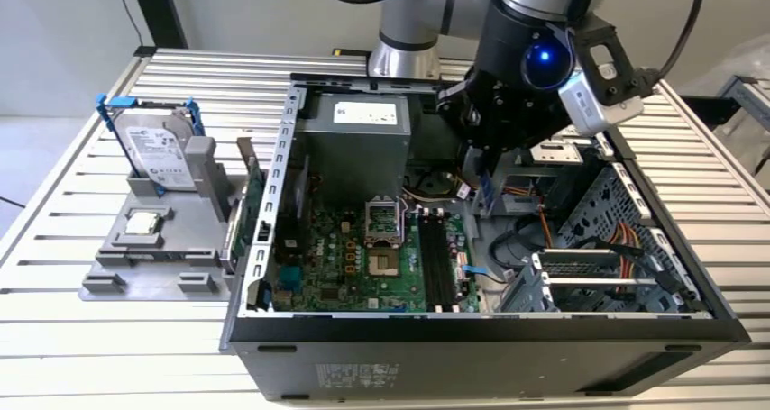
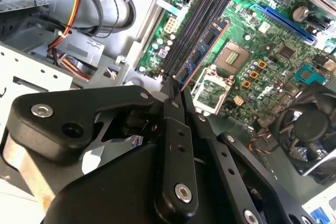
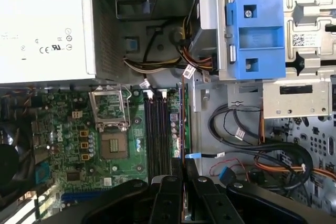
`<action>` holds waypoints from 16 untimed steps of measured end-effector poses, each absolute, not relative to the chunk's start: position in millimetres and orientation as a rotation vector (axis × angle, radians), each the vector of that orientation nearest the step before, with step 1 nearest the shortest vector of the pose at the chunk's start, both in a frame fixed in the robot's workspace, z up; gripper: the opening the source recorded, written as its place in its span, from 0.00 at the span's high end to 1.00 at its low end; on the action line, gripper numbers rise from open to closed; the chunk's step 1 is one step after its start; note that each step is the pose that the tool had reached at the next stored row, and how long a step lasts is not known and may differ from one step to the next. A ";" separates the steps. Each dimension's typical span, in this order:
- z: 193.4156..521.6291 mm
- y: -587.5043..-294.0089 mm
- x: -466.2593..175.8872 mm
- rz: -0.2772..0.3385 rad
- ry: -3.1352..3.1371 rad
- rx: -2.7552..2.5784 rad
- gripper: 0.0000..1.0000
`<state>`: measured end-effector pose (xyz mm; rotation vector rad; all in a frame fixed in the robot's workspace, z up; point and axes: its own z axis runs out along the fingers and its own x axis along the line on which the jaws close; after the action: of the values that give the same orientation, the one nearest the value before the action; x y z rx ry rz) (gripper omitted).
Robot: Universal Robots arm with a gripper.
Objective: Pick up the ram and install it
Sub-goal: 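Insert the ram into the slot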
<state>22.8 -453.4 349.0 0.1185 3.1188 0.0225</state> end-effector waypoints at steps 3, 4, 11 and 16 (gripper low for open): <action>347.1 -453.4 22.9 0.021 3.119 0.119 1.00; 347.1 -453.5 22.9 0.021 3.119 0.119 1.00; 346.9 -453.4 23.0 0.020 3.119 0.119 1.00; 346.5 -454.8 23.0 0.021 3.119 0.119 1.00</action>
<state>23.0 -454.8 346.5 0.1190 3.1189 0.0207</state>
